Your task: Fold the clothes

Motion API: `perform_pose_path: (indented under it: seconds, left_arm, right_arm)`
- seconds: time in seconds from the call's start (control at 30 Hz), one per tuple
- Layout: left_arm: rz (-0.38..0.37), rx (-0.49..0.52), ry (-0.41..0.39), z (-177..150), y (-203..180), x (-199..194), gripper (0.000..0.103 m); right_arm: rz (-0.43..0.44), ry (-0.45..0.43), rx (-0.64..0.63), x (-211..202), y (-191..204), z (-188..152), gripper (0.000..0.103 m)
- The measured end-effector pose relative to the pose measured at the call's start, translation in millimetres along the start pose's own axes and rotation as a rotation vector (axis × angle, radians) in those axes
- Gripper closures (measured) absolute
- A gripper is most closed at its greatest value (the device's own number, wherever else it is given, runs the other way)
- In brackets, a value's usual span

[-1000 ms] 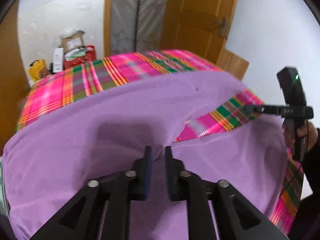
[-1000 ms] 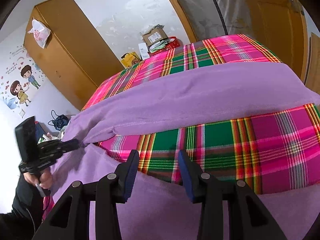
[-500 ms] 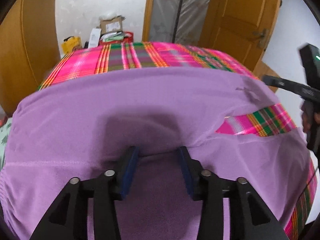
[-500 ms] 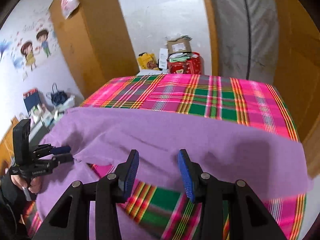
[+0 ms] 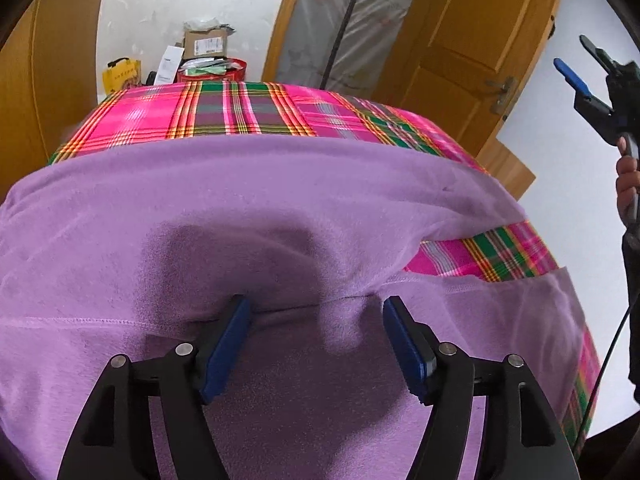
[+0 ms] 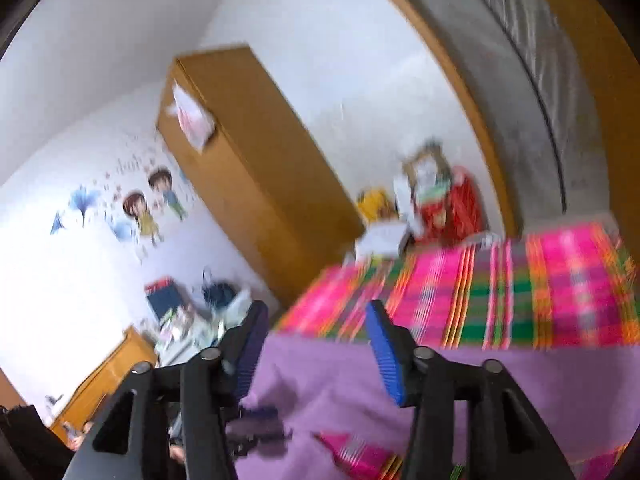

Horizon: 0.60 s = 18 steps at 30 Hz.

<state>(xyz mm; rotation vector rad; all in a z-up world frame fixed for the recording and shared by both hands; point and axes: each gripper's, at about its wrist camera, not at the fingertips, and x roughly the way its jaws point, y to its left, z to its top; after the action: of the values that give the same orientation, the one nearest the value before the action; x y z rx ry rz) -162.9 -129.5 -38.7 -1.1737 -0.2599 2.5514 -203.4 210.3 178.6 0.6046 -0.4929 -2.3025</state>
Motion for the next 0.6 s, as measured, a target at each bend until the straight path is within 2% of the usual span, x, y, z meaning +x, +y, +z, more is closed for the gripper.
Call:
perform_pose_path:
  seconds: [0.1, 0.23, 0.3, 0.33, 0.47, 0.53, 0.6]
  left_arm:
    - [-0.001, -0.001, -0.001, -1, -1, -1, 0.032]
    - [-0.002, -0.002, -0.001, -1, -2, -1, 0.032]
    - [-0.007, -0.006, -0.002, -1, -1, -1, 0.032]
    - [-0.010, -0.009, -0.003, -1, 0, -1, 0.032]
    - [-0.019, -0.016, -0.005, -1, 2, -2, 0.031]
    - [-0.023, -0.019, -0.006, -1, 3, -2, 0.031]
    - [-0.024, -0.020, -0.007, -1, 2, -2, 0.031]
  right_arm:
    - [-0.044, 0.000, -0.061, 5, -3, 7, 0.046]
    - [-0.224, 0.225, -0.228, 69, -22, -4, 0.046]
    - [-0.290, 0.340, -0.289, 109, -37, -18, 0.051]
    - [-0.304, 0.387, -0.316, 127, -43, -24, 0.054]
    - [-0.360, 0.567, -0.426, 195, -66, -49, 0.054]
    - [-0.383, 0.614, -0.477, 214, -75, -57, 0.054]
    - [-0.371, 0.651, -0.497, 227, -85, -62, 0.054]
